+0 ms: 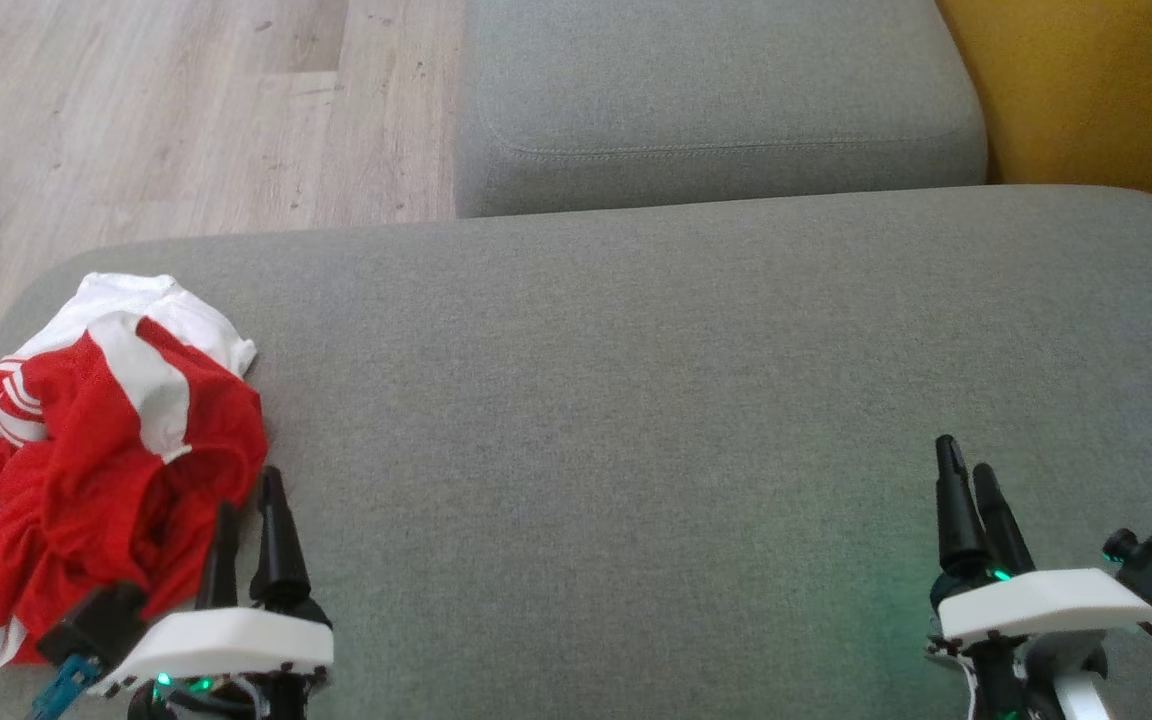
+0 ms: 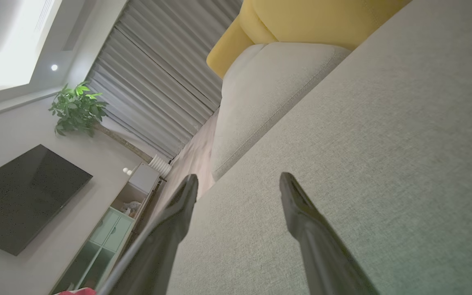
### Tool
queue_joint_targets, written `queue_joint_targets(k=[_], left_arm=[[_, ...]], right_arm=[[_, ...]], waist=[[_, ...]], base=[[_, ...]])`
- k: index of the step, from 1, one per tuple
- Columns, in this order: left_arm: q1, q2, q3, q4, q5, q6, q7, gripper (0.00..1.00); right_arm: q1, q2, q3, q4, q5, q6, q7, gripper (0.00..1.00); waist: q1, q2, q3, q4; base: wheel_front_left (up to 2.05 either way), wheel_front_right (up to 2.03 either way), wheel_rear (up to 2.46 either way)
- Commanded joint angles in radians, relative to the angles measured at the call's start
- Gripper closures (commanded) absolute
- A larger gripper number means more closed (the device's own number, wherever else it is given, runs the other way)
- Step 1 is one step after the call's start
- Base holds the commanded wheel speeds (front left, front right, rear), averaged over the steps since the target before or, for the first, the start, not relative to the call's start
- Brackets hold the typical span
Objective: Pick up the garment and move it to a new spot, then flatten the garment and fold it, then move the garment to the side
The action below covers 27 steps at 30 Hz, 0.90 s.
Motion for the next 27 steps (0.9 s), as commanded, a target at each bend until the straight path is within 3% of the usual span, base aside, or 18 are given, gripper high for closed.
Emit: queue_joint_targets(k=[1,10,27], left_arm=[[-0.029,0.019,0.004,-0.045,0.046,0.01,-0.016,0.0],[-0.032,0.042,-0.043,-0.065,0.15,0.049,-0.039,0.0],[-0.033,0.068,-0.115,-0.068,0.34,0.076,-0.089,0.0]], right_arm=[[-0.041,-0.007,0.023,-0.041,-0.039,0.0,-0.015,0.0],[-0.043,-0.008,0.051,-0.046,-0.141,0.0,-0.038,0.0],[-0.041,-0.009,0.073,-0.044,-0.335,-0.001,-0.088,0.0]], waist=[[-0.0001,0.0,-0.001,0.001],[-0.0001,0.0,-0.005,0.002],[-0.0001,0.0,-0.019,0.011]], base=[[0.0,0.0,0.0],[0.0,0.0,0.0],[0.0,0.0,0.0]])
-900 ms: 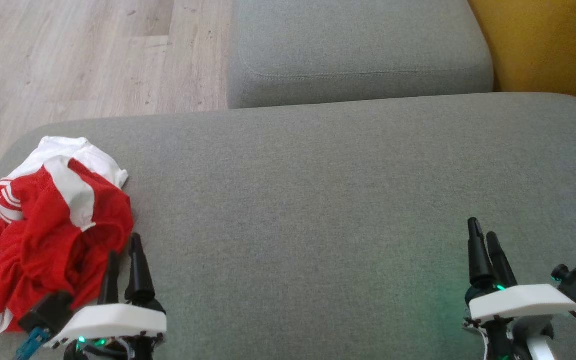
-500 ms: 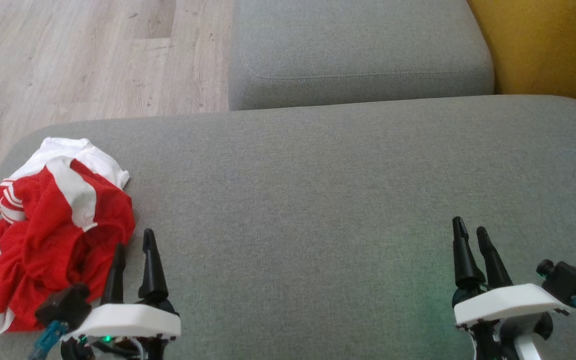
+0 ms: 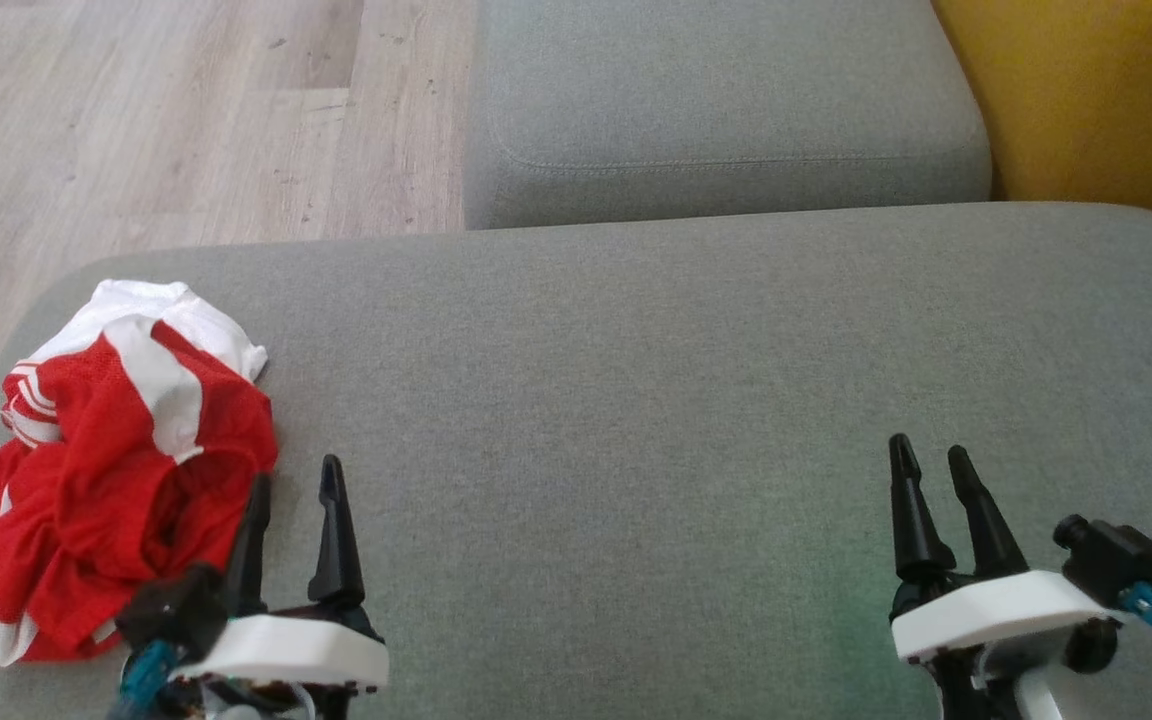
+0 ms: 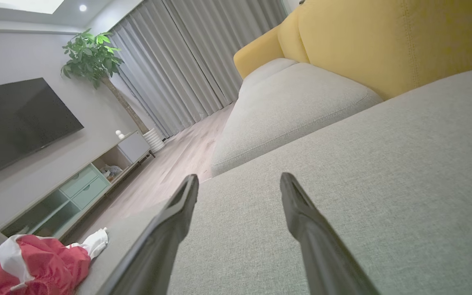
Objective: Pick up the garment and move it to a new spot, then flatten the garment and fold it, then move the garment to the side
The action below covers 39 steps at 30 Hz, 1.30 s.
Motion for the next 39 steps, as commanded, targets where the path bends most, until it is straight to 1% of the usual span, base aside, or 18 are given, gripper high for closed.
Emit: queue_joint_targets(k=[1,10,21,22,39], left_arm=[[-0.033,0.017,0.013,-0.031,0.041,0.009,-0.016,0.0],[-0.026,0.015,-0.002,-0.011,0.132,0.011,-0.042,0.0],[-0.025,0.012,-0.018,-0.014,0.276,0.015,-0.075,0.0],[-0.025,0.012,-0.018,-0.014,0.276,0.015,-0.075,0.0],[-0.021,0.005,-0.035,0.011,0.486,0.047,-0.124,0.0]], right_arm=[[-0.04,-0.008,0.022,-0.033,-0.043,-0.001,-0.016,0.0],[-0.036,-0.009,0.025,-0.006,-0.15,-0.001,-0.043,0.0],[-0.04,-0.01,0.039,0.014,-0.294,-0.001,-0.075,0.0],[-0.04,-0.01,0.039,0.014,-0.294,-0.001,-0.075,0.0],[-0.043,-0.011,0.036,0.039,-0.53,-0.001,-0.124,0.0]], waist=[[0.0001,0.0,-0.002,0.0],[0.0001,0.0,-0.015,-0.001],[0.0001,0.0,-0.025,0.001],[0.0001,0.0,-0.025,0.001],[0.0001,0.0,-0.039,-0.003]], base=[[0.0,0.0,0.0],[0.0,0.0,0.0],[0.0,0.0,0.0],[0.0,0.0,0.0],[0.0,0.0,0.0]])
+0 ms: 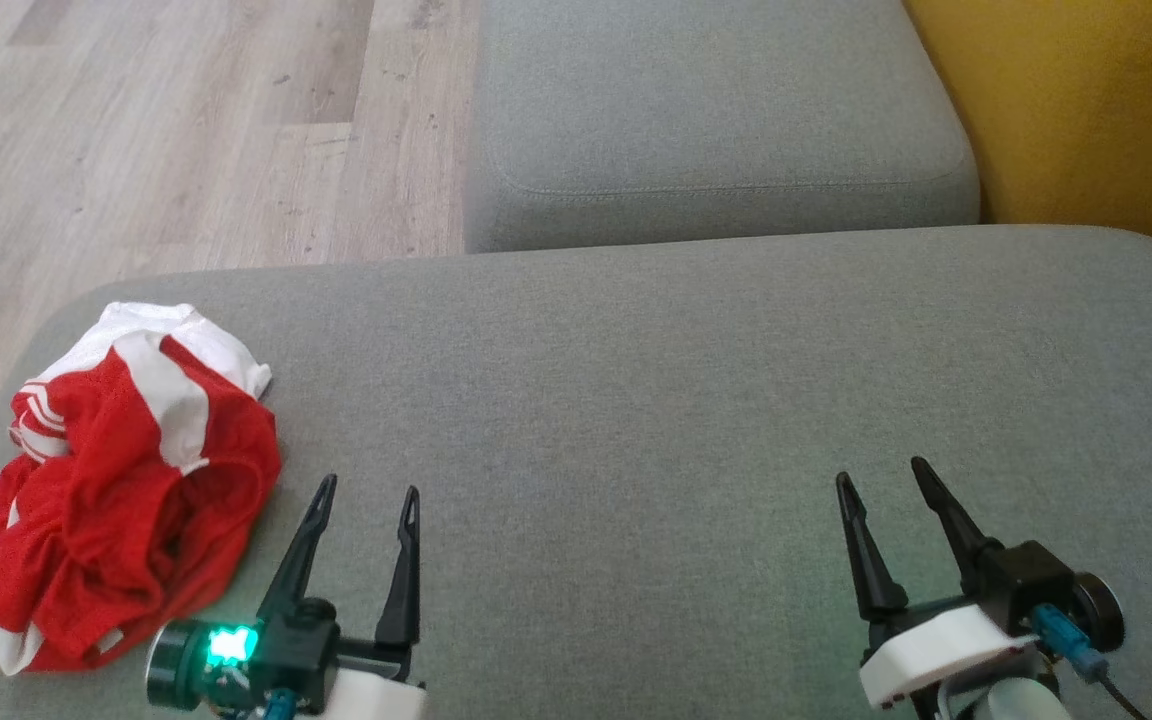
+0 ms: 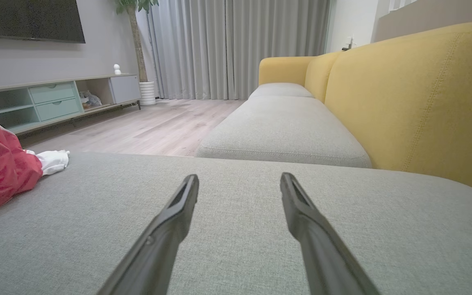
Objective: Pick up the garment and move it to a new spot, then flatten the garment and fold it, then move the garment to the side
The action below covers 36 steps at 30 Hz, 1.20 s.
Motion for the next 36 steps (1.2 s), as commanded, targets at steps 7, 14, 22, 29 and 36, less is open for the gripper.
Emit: queue_joint_targets(k=[7,14,22,29,36], left_arm=[[-0.042,-0.003,0.038,-0.006,0.018,0.008,-0.012,0.0],[-0.043,-0.009,0.056,0.013,0.014,0.014,-0.012,0.0],[-0.057,-0.023,0.088,0.048,-0.003,0.024,-0.012,0.0],[-0.065,-0.027,0.11,0.062,-0.003,0.031,-0.012,0.0],[-0.066,-0.028,0.138,0.047,0.001,0.035,-0.012,0.0]], right_arm=[[-0.046,-0.01,0.012,-0.021,-0.016,-0.001,-0.014,0.0],[-0.043,-0.01,0.005,-0.002,-0.02,-0.001,-0.014,0.0],[-0.029,-0.01,0.003,0.004,-0.019,-0.001,-0.014,0.0],[-0.022,-0.01,0.01,0.004,-0.013,-0.001,-0.014,0.0],[-0.035,-0.01,0.016,0.007,-0.018,-0.001,-0.014,0.0]], waist=[[0.0,-0.0001,0.002,0.002],[0.0,-0.0001,0.001,0.01],[0.0,-0.0001,0.004,0.095],[0.0,-0.0001,0.013,0.228],[0.0,-0.0001,0.035,0.412]], base=[[0.0,0.0,0.0],[0.0,0.0,0.0],[0.0,0.0,0.0],[0.0,0.0,0.0],[0.0,0.0,0.0]])
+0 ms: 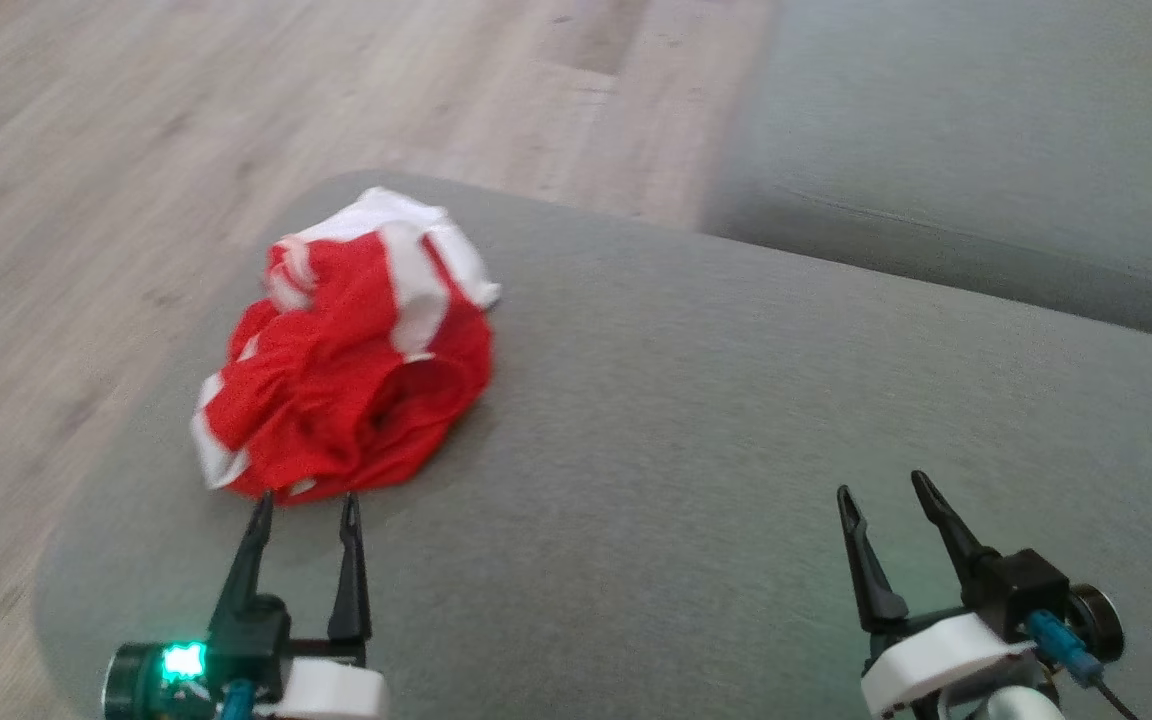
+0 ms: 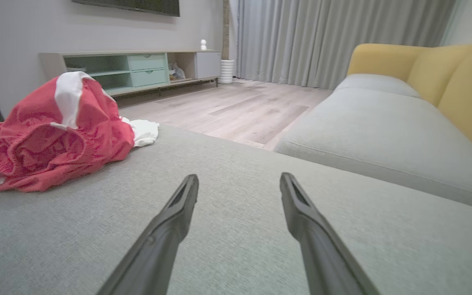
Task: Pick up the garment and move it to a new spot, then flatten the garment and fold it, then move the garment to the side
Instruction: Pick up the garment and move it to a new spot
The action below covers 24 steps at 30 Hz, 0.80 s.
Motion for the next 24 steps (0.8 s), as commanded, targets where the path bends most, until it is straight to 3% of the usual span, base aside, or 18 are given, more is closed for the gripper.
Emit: queue_joint_targets(k=[1,9,13,21,24], left_arm=[[-0.057,0.0,0.042,-0.043,0.002,0.006,-0.01,0.0],[-0.044,0.005,0.085,-0.147,0.021,0.034,-0.01,0.0],[-0.061,0.025,0.092,-0.2,0.033,0.024,-0.01,0.0],[-0.245,0.112,0.095,-0.209,0.017,-0.08,-0.01,0.0],[-0.357,0.129,0.09,-0.154,-0.013,-0.137,-0.009,0.0]], right_arm=[[-0.042,-0.01,0.026,-0.026,-0.007,-0.001,-0.014,0.0],[-0.081,-0.01,0.051,-0.01,-0.044,-0.001,-0.014,0.0],[-0.074,-0.01,0.027,-0.009,-0.071,-0.001,-0.014,0.0],[-0.056,-0.01,-0.04,-0.041,-0.18,-0.001,-0.014,0.0],[-0.066,-0.01,-0.065,-0.055,-0.237,-0.001,-0.014,0.0]], waist=[[-0.0001,-0.0001,0.022,0.082],[-0.0001,-0.0001,0.08,0.131],[-0.0001,-0.0001,0.091,0.141],[-0.0001,-0.0001,0.168,0.105],[-0.0001,-0.0001,0.221,0.086]], base=[[0.0,0.0,0.0],[0.0,0.0,0.0],[0.0,0.0,0.0],[0.0,0.0,0.0],[0.0,0.0,0.0]])
